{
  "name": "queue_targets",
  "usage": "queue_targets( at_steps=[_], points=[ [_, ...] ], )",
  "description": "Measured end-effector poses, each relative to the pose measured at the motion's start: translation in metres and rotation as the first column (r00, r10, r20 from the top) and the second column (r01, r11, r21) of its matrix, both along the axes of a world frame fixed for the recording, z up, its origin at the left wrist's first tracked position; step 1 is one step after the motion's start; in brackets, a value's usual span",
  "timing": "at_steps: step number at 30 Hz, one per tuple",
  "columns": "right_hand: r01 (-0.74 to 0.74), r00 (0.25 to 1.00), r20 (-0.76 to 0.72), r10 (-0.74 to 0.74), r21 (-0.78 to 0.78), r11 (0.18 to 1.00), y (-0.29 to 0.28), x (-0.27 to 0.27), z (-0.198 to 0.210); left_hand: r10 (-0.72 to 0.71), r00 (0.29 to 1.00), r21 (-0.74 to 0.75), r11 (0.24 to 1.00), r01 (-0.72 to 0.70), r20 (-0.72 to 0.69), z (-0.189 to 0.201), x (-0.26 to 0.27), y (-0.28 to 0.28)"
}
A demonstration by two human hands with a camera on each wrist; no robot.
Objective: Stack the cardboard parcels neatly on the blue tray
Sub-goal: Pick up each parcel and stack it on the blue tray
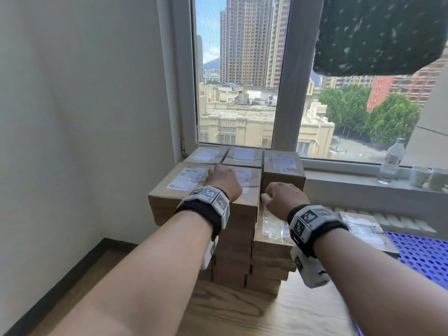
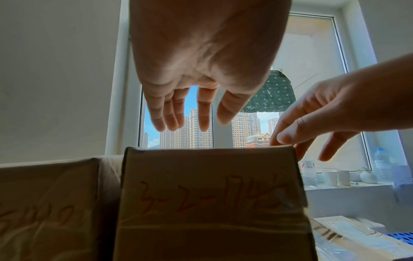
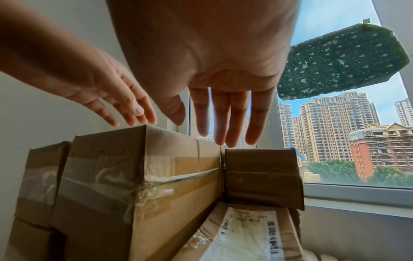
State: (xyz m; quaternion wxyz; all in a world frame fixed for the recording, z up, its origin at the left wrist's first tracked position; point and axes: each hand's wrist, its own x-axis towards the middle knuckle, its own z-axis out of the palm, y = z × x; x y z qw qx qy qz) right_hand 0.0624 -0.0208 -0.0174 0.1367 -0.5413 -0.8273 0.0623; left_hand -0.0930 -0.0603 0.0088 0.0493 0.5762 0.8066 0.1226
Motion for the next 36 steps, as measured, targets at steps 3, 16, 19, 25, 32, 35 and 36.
queue_targets(
  at_steps=[3,16,19,25,32,35,36],
  points=[
    [0.002,1.0,-0.002,-0.002,-0.009,1.0,0.002,-0.012,-0.002,0.012,1.0,-0.049,0.999,-0.011,0.015,-0.006,-0.011,0.005],
    [0.094,0.992,-0.064,-0.108,-0.189,0.977,0.004,-0.037,-0.015,-0.023,1.0,-0.11,0.994,0.022,-0.014,-0.01,-0.017,0.006],
    [0.092,0.988,-0.101,-0.115,-0.202,0.975,0.002,-0.04,-0.017,0.003,1.0,-0.102,0.995,-0.003,0.004,-0.009,-0.014,0.003],
    [0.101,0.972,-0.184,-0.147,-0.238,0.966,0.0,-0.041,-0.016,0.038,0.994,-0.087,0.996,-0.029,0.101,-0.008,-0.01,0.0],
    [0.102,0.95,-0.268,-0.164,-0.23,0.968,-0.007,-0.027,-0.012,0.04,0.988,-0.055,0.998,-0.032,0.147,-0.001,-0.003,-0.004],
    [0.126,0.944,-0.274,-0.181,-0.207,0.97,-0.011,-0.02,-0.007,0.056,0.984,-0.036,0.998,-0.051,0.171,0.001,-0.002,-0.004],
    [0.129,0.94,-0.287,-0.185,-0.202,0.971,-0.012,-0.018,-0.005,0.066,0.982,-0.027,0.998,-0.062,0.178,0.003,0.0,-0.005]
  ],
)
